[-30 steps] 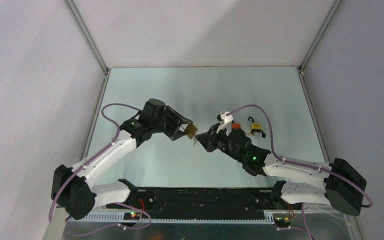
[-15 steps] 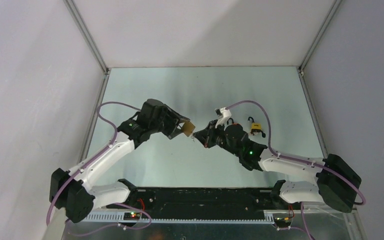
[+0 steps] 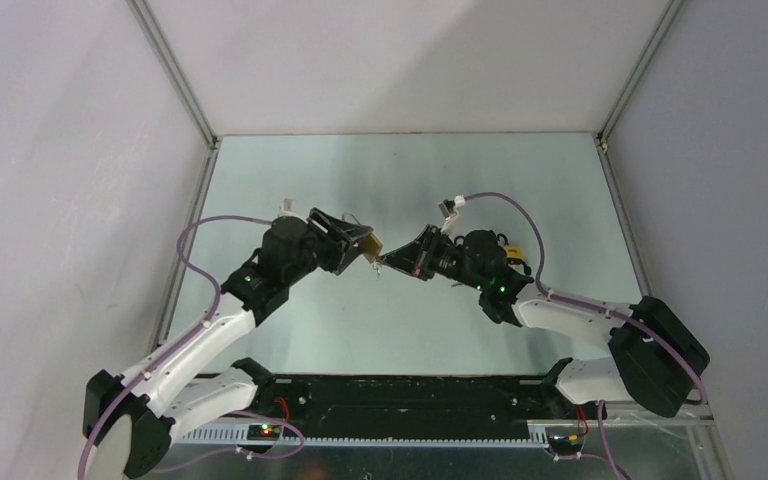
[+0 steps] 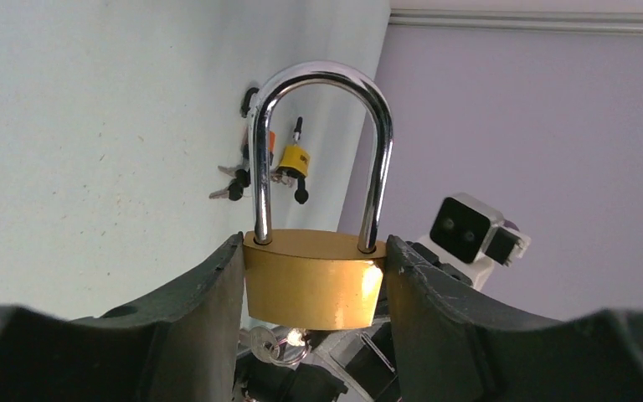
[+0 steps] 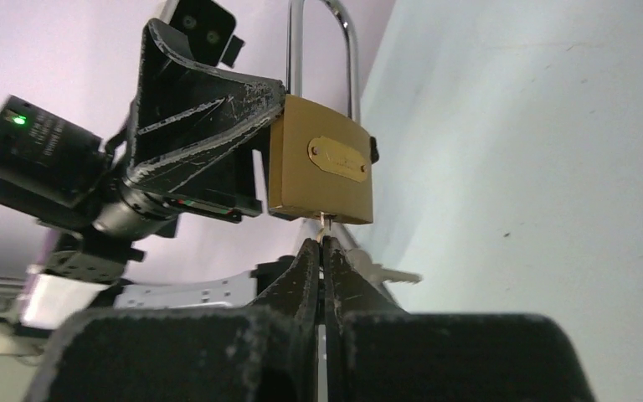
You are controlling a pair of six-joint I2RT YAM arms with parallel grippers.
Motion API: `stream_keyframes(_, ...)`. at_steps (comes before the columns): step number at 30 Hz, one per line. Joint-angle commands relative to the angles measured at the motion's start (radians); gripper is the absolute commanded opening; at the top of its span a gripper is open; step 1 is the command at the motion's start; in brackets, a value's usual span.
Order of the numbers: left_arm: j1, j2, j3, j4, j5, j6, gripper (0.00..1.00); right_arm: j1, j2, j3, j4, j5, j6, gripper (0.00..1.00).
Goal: Unlock with the key
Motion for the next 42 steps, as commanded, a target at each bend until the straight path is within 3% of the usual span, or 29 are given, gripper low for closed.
stream_keyframes(1,-0.027,-0.051,0.023,0.251,0.165,0.005,0.00,-0.036,0.045,0.045,0.146,-0.102,0.187,0.00)
stream_keyframes(9,-0.022,-0.072,0.010,0.373,0.188,0.059,0.00,-0.055,0.084,0.006,0.240,-0.105,0.363,0.00)
stream_keyframes(16,-0.015,-0.107,-0.012,0.404,0.158,0.081,0.00,-0.067,0.101,-0.003,0.286,-0.114,0.364,0.00)
stream_keyframes(18,-0.004,-0.101,-0.021,0.405,0.156,0.068,0.00,-0.069,0.092,-0.003,0.278,-0.112,0.316,0.04)
stream_keyframes(22,0.015,-0.089,-0.027,0.361,0.124,0.076,0.00,-0.058,0.010,-0.003,0.175,-0.076,0.047,0.46)
stream_keyframes(24,0.017,-0.087,-0.007,0.292,0.093,0.107,0.00,-0.036,-0.057,-0.003,0.079,-0.012,-0.107,0.60)
stream_keyframes(26,0.018,-0.083,0.020,0.222,0.065,0.139,0.00,0.007,-0.141,-0.001,-0.011,0.089,-0.270,0.68)
stream_keyframes(29,0.018,-0.082,0.046,0.171,0.046,0.159,0.00,0.075,-0.182,-0.003,-0.077,0.225,-0.423,0.69)
stream_keyframes(32,0.016,-0.082,0.067,0.115,0.033,0.169,0.00,0.130,-0.188,-0.001,-0.040,0.299,-0.557,0.68)
stream_keyframes(42,0.016,-0.089,0.071,0.099,0.052,0.165,0.00,0.232,-0.070,0.029,0.100,0.483,-0.674,0.63)
